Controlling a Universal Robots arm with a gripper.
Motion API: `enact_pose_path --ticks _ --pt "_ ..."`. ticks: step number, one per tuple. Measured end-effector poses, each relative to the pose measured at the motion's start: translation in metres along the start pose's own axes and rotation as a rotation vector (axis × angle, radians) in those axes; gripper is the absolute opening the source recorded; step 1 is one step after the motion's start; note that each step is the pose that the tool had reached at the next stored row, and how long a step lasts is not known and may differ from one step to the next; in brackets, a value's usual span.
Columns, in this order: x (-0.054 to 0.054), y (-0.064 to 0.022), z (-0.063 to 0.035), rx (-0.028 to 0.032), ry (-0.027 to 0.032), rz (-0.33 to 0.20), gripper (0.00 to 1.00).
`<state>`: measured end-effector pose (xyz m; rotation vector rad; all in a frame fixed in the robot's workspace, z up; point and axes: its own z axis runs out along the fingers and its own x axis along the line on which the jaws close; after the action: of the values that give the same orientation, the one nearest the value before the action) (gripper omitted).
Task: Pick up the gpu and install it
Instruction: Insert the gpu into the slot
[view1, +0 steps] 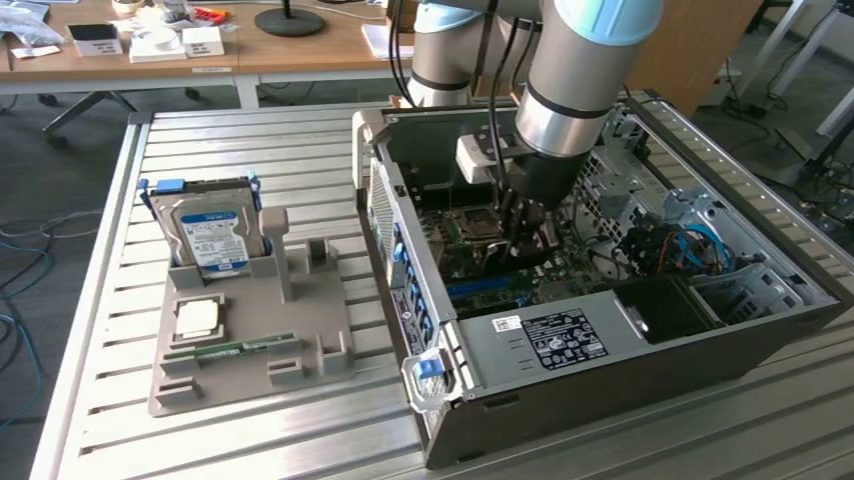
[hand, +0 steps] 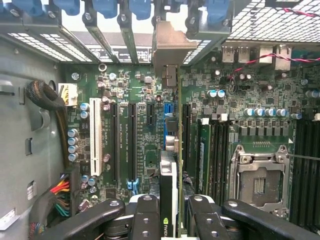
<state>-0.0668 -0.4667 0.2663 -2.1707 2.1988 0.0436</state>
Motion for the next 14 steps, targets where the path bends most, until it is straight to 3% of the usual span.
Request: enact_pose_path --ticks 14 --pt "-0.0005 0.0099 0.0029 0.0000 0.0005 0.000 0.27"
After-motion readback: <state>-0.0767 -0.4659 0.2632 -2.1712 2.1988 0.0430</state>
